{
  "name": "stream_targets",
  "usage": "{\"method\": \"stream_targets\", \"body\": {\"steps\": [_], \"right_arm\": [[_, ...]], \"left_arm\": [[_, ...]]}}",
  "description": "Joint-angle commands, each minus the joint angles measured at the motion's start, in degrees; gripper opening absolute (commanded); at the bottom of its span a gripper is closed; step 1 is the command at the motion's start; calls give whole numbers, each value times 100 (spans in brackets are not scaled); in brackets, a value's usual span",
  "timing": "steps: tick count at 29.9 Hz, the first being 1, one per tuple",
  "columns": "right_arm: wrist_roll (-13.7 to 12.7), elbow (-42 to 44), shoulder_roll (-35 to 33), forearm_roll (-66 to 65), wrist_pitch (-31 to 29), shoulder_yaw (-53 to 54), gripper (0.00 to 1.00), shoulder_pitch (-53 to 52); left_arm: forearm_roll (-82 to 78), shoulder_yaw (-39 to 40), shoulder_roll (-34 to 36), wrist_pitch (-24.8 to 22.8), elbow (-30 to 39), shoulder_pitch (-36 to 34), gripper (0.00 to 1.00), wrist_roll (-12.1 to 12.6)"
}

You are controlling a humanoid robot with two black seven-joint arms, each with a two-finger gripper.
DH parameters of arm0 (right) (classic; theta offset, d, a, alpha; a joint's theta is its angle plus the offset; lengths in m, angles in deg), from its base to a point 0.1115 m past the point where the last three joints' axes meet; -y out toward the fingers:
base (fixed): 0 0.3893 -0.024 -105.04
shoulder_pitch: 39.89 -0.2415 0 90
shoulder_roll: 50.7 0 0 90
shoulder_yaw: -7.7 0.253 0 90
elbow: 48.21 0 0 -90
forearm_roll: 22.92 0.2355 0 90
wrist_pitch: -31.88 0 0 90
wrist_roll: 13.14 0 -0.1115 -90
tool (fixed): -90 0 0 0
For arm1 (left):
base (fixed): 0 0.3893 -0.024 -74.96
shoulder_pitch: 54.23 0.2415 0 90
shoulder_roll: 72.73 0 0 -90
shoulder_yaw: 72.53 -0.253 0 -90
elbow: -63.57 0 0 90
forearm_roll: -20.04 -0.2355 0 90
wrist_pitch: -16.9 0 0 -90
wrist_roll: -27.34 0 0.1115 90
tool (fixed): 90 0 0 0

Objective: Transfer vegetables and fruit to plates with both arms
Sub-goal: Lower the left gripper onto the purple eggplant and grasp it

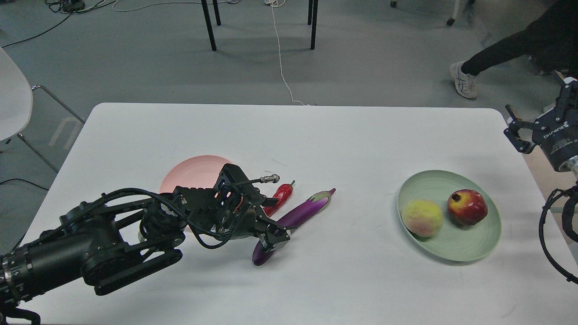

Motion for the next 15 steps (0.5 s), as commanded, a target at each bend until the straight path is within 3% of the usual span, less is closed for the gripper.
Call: {"method": "stream_targets", "body": {"steps": [1, 5, 8, 12, 15], "right_arm": [[-1, 0, 1, -1, 0, -3, 98, 9], [-1, 0, 1, -9, 0, -12, 98, 9], [-1, -9, 1, -9, 0, -12, 98, 9], [-1, -18, 1, -9, 0, -12, 98, 9], [-1, -18, 1, -9, 0, -3, 98, 9]], "left_arm": [[1, 2, -49, 6, -3, 78, 66, 7], [1, -130, -163, 6, -12, 113, 60, 68], [1, -235, -163, 6, -20, 122, 47, 77], [1, -297, -163, 6, -20, 113, 37, 86], [1, -279, -111, -3, 32, 78, 21, 121]]}}
